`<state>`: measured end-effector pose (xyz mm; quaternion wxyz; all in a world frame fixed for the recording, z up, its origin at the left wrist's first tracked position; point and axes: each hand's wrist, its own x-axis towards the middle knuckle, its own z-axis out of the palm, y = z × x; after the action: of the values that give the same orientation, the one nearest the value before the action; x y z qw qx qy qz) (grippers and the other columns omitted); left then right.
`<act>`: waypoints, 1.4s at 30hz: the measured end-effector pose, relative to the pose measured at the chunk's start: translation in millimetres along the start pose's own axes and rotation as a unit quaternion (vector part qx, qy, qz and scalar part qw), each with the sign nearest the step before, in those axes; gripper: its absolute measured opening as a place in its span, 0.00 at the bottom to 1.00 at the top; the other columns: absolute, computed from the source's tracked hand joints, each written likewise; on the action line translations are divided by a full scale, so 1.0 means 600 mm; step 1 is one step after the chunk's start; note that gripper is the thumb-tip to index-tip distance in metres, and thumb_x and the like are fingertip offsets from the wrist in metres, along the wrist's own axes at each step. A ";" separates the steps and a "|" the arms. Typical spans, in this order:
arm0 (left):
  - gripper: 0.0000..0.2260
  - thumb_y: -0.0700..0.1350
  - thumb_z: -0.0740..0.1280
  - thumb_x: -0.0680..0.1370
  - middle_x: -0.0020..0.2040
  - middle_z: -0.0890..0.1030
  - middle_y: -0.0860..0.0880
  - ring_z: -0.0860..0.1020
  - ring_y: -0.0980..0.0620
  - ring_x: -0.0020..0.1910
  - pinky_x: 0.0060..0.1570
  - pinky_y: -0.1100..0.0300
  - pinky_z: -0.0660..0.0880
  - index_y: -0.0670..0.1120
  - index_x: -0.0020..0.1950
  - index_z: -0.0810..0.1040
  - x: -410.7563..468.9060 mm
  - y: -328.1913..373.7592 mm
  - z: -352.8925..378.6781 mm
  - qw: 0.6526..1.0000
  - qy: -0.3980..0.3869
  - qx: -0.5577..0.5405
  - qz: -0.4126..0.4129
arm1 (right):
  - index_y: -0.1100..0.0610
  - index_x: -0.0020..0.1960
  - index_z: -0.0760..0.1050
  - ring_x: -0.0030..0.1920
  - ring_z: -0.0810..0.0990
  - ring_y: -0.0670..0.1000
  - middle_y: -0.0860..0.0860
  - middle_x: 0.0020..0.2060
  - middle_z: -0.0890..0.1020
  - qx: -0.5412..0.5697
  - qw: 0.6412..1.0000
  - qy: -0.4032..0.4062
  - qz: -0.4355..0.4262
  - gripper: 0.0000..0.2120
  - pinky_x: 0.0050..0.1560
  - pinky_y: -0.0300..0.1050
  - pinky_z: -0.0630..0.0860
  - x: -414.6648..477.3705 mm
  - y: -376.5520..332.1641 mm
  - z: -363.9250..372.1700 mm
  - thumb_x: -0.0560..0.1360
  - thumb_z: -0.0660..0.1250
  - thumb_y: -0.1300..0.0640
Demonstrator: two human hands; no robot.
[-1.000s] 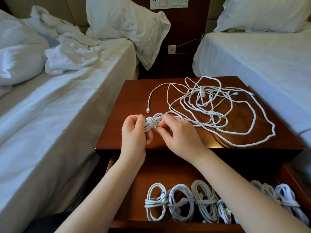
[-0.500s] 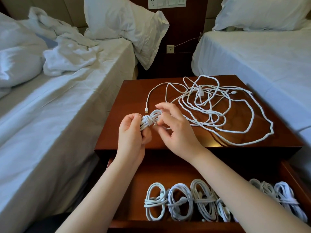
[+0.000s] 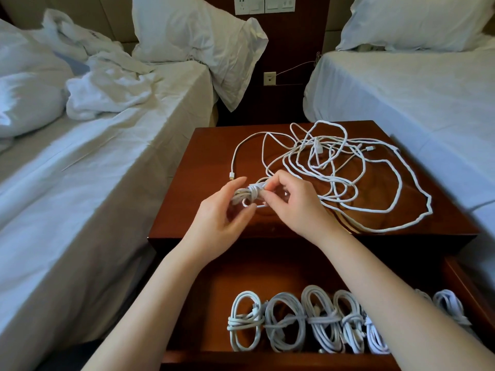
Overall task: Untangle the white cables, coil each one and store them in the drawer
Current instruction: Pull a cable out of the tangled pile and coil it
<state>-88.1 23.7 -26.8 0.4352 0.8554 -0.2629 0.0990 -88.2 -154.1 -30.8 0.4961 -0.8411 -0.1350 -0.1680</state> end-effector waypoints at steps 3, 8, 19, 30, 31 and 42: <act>0.10 0.38 0.66 0.78 0.43 0.77 0.62 0.77 0.70 0.41 0.40 0.76 0.69 0.41 0.59 0.78 0.006 0.001 0.003 0.999 0.030 0.007 0.029 | 0.53 0.42 0.75 0.38 0.83 0.46 0.47 0.35 0.81 0.047 0.997 -0.041 0.056 0.05 0.39 0.35 0.78 0.000 -0.007 -0.010 0.77 0.69 0.58; 0.07 0.36 0.64 0.79 0.33 0.74 0.63 0.75 0.68 0.33 0.34 0.75 0.68 0.42 0.52 0.81 0.008 -0.005 0.000 0.998 0.059 0.018 0.023 | 0.57 0.47 0.79 0.44 0.83 0.49 0.52 0.45 0.83 0.090 0.985 -0.089 0.119 0.03 0.48 0.44 0.81 0.003 -0.006 -0.014 0.77 0.68 0.57; 0.06 0.40 0.64 0.79 0.37 0.82 0.52 0.82 0.57 0.35 0.40 0.54 0.81 0.45 0.52 0.80 0.011 -0.028 -0.003 0.999 -0.023 0.046 -0.009 | 0.57 0.48 0.79 0.38 0.75 0.45 0.48 0.35 0.78 0.011 0.974 -0.189 0.126 0.05 0.47 0.45 0.75 0.007 0.002 -0.038 0.78 0.67 0.56; 0.06 0.40 0.63 0.79 0.38 0.82 0.50 0.81 0.60 0.33 0.36 0.62 0.80 0.44 0.48 0.80 0.013 -0.018 -0.010 0.993 -0.113 0.033 -0.010 | 0.56 0.48 0.77 0.31 0.72 0.40 0.47 0.36 0.77 -0.028 0.987 -0.135 0.080 0.02 0.37 0.35 0.71 0.000 0.002 -0.016 0.78 0.67 0.57; 0.06 0.40 0.63 0.79 0.38 0.82 0.50 0.81 0.59 0.33 0.37 0.61 0.80 0.44 0.48 0.80 0.013 -0.018 -0.010 0.993 -0.115 0.038 -0.004 | 0.56 0.48 0.77 0.32 0.73 0.42 0.48 0.36 0.78 -0.030 0.988 -0.130 0.077 0.02 0.37 0.36 0.72 -0.001 0.001 -0.014 0.78 0.67 0.57; 0.06 0.40 0.63 0.80 0.35 0.80 0.54 0.80 0.59 0.31 0.34 0.65 0.77 0.46 0.47 0.79 0.008 -0.022 -0.004 0.994 -0.094 0.048 -0.019 | 0.54 0.49 0.75 0.25 0.74 0.46 0.51 0.32 0.78 0.002 0.977 -0.183 0.106 0.03 0.35 0.38 0.74 -0.001 0.006 -0.013 0.78 0.67 0.56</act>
<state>-77.0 30.4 -32.5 0.3688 0.8857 -0.2813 0.0221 -88.5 -162.6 -30.6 0.4799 -0.8659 -0.1345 0.0427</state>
